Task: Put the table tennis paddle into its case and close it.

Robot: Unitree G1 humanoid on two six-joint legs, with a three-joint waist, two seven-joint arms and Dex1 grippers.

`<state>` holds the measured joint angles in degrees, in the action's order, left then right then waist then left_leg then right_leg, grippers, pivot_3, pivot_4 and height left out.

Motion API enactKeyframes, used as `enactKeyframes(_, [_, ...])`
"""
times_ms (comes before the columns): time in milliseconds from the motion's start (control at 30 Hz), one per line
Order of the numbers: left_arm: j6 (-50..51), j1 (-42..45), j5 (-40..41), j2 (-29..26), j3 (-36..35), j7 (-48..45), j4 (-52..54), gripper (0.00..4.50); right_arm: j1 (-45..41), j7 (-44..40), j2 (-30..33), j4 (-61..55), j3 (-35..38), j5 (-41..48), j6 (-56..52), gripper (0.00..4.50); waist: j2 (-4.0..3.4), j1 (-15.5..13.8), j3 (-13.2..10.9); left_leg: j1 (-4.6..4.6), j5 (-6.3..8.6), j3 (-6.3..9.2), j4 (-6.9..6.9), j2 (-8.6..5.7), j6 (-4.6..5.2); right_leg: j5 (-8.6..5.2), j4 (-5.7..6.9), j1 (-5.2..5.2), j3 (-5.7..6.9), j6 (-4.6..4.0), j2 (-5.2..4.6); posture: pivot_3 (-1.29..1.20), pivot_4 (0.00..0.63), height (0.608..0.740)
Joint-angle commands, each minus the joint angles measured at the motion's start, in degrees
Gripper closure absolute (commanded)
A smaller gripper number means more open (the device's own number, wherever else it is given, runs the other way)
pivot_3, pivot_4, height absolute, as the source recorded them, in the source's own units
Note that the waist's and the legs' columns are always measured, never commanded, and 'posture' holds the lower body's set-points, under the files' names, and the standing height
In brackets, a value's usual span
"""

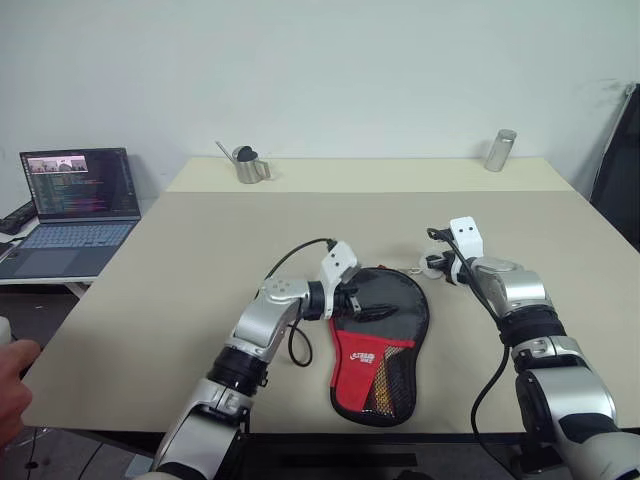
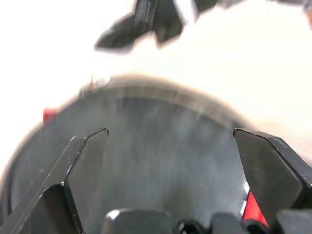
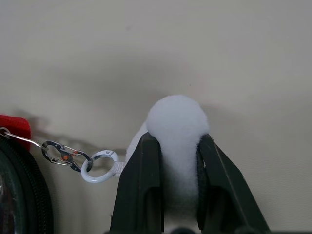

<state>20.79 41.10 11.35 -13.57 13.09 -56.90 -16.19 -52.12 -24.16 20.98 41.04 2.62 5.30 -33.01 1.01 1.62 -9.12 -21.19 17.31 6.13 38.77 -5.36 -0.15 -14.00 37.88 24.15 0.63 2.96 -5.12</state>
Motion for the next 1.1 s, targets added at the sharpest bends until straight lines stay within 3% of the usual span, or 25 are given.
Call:
enactKeyframes(33, [-3.4, 1.4, -3.5, 1.1, 2.8, 1.4, -3.9, 0.0, 0.6, -0.5, -0.6, -3.1, -0.6, -0.1, -0.2, 4.12, 0.0, 0.1, 0.0, 0.0, 0.0, 0.0, -0.01, 0.0, 0.0, 0.0, -0.01, 0.0, 0.0, 0.0, 0.0, 0.0, 0.15, 0.74])
enactKeyframes(133, [-8.0, 2.5, -9.6, 2.4, 6.3, 5.4, -12.3, 0.0, 1.1, -0.6, -1.2, -4.4, -1.2, 0.0, -0.8, 4.12, 0.0, 0.2, 0.0, 0.04, 0.0, -0.01, -0.02, 0.0, 0.0, 0.0, 0.0, -0.01, 0.0, 0.0, 0.02, 0.0, 0.15, 0.74])
enactKeyframes(433, [-13.5, 2.2, -12.2, 4.5, 5.1, 9.5, -28.4, 0.0, 2.7, -2.0, -0.8, -9.3, -2.3, 0.2, -3.5, 4.12, -0.03, 0.2, 0.1, 0.22, 0.01, -0.03, 0.0, 0.02, 0.01, 0.0, 0.08, -0.14, -0.03, 0.01, 0.04, 0.0, 0.15, 0.74])
enactKeyframes(900, [-14.3, -0.3, -12.6, 4.0, 4.9, 9.5, -28.6, 0.0, 7.1, -8.1, 6.5, -19.2, -2.7, 0.8, -10.0, 4.12, -0.06, 0.1, 0.2, 0.43, 0.02, 0.04, 0.0, 0.05, 0.03, 0.01, 0.09, -0.38, 0.03, 0.01, 0.07, 0.0, 0.15, 0.74])
enactKeyframes(1100, [-14.3, -0.2, -12.7, 4.2, 5.0, 9.3, -28.7, 0.0, 12.2, -13.9, 12.7, -28.1, -4.2, 1.7, -13.9, 4.12, -0.06, -0.2, 0.2, 0.41, 0.02, 0.06, 0.01, 0.03, 0.04, 0.0, 0.0, -0.43, 0.06, 0.02, 0.06, 0.0, 0.15, 0.74])
